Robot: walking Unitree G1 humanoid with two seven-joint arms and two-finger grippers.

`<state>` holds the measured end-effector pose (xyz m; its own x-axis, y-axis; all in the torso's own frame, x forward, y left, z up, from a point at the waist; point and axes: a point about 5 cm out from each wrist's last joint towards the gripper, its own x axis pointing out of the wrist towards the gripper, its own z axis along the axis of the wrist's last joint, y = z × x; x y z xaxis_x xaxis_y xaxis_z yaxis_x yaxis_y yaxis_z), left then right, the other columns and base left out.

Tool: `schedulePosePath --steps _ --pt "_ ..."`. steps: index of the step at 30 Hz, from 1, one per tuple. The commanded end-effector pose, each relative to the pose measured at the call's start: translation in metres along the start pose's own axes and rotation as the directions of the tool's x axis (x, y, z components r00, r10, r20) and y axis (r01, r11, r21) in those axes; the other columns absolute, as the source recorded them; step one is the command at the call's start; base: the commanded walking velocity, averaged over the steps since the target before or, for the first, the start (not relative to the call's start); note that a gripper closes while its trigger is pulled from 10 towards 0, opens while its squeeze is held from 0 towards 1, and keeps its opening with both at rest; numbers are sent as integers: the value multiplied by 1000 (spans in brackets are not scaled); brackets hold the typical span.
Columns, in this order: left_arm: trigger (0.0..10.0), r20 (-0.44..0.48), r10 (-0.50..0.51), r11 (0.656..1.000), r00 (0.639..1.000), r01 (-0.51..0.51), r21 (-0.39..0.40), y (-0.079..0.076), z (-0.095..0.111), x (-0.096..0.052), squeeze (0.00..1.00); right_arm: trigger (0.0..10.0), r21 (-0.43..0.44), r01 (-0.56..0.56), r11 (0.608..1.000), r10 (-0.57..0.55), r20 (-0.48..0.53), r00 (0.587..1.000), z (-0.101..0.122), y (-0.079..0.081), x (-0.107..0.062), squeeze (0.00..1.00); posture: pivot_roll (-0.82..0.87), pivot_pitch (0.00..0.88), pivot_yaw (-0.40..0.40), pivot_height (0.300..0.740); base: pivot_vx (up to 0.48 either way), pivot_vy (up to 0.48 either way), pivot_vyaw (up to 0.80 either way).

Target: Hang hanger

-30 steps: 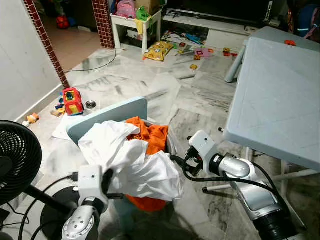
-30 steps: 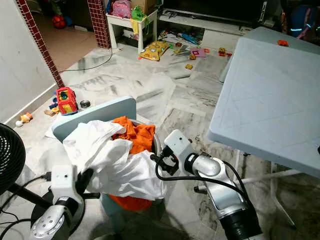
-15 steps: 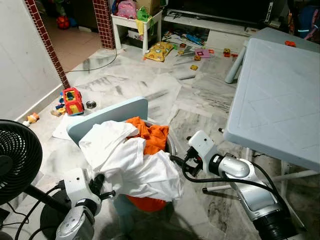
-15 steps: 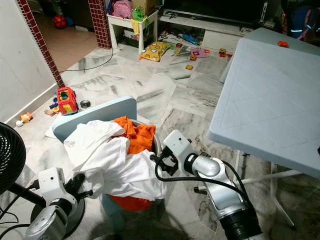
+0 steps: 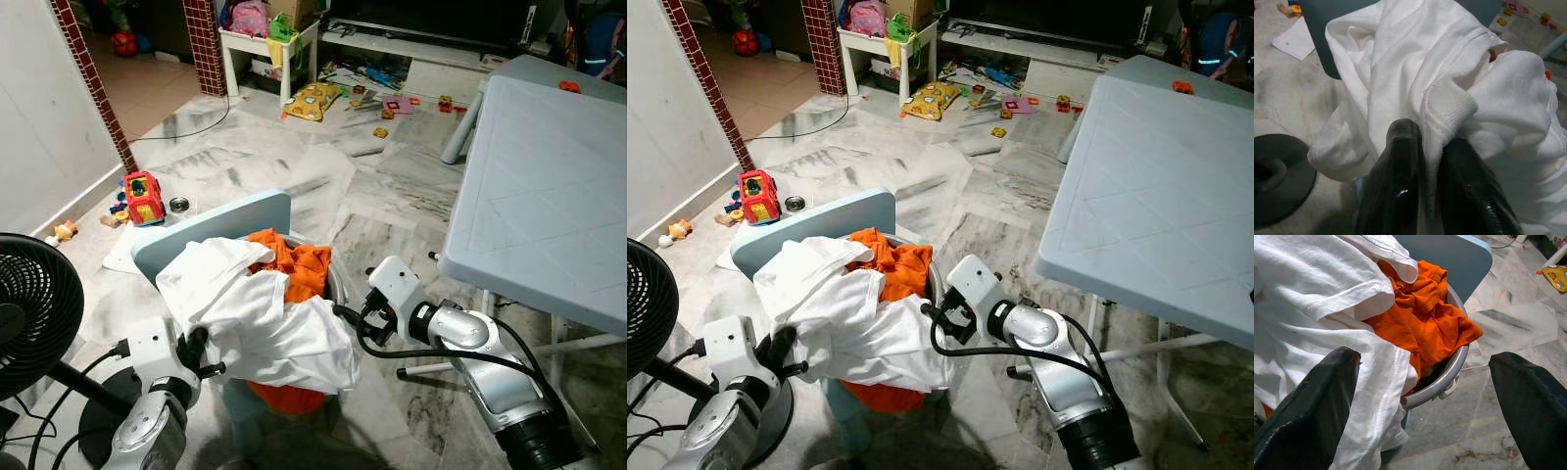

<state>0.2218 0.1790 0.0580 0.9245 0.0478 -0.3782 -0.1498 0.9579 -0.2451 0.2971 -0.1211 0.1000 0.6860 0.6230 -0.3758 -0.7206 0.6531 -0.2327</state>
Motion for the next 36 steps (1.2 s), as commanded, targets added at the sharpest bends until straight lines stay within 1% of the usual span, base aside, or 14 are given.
schedulePosePath --steps 1,2,3,8,13,20,21,22,23,24,25,28,34,36 --pt "10000 25 10 999 1000 -11 36 1 6 -1 0 10000 -8 -1 1000 1 1 1000 1 -2 1 0 -22 74 -40 740 0 0 0" --pt "10000 25 10 999 1000 -11 36 1 6 -1 0 10000 -8 -1 1000 1 1 1000 1 -2 1 0 -22 74 -40 740 0 0 0" --pt "10000 39 18 998 999 -20 63 1 7 -2 0 10000 -8 0 1000 0 1 1000 1 -2 1 0 -21 75 -40 740 0 0 0" --pt "10000 61 -3 993 998 -5 119 -3 11 -8 0 10000 -10 -1 1000 1 0 1000 1 -2 1 0 -17 73 -42 740 0 0 0" --pt "10000 62 -25 980 998 12 200 -7 11 -15 0 10000 -13 -2 1000 2 3 1000 2 -4 2 0 -14 72 -43 740 0 0 0" --pt "10000 39 -7 976 999 -2 216 -4 5 -20 0 10000 -14 -3 1000 3 2 1000 2 -4 2 0 -13 72 -44 740 0 0 0" --pt "9333 38 -4 976 999 -5 217 -4 5 -20 0 10000 -14 -3 1000 3 2 1000 2 -4 2 0 -13 72 -43 740 0 0 0" --pt "9333 38 -4 976 999 -5 217 -4 5 -20 0 10000 -14 -3 1000 3 2 1000 2 -4 2 0 -13 72 -43 740 0 0 0" --pt "3020 39 -2 976 999 -7 219 -4 4 -21 0 10000 -14 -4 1000 4 2 1000 2 -4 1 0 -14 74 -42 740 0 0 0" --pt "3020 39 -2 976 999 -7 219 -4 4 -21 0 10000 -14 -4 1000 4 2 1000 2 -4 1 0 -14 74 -42 740 0 0 0" --pt "0 38 0 976 999 -9 218 -3 1 -21 0 10000 -13 -4 1000 4 1 1000 1 -4 1 0 -14 75 -41 740 0 0 0" --pt "0 34 4 976 999 -12 216 -2 -3 -20 0 10000 -12 -3 1000 3 0 1000 1 -4 1 0 -13 76 -41 740 0 0 0" --pt "0 18 46 974 999 -49 221 16 -17 -14 0 10000 -9 -1 1000 1 0 1000 0 -3 1 0 -9 79 -38 740 0 0 0" --pt "0 20 50 973 999 -53 223 18 -19 -14 0 10000 -8 -1 1000 1 0 1000 0 -3 2 0 -7 79 -39 740 0 0 0"
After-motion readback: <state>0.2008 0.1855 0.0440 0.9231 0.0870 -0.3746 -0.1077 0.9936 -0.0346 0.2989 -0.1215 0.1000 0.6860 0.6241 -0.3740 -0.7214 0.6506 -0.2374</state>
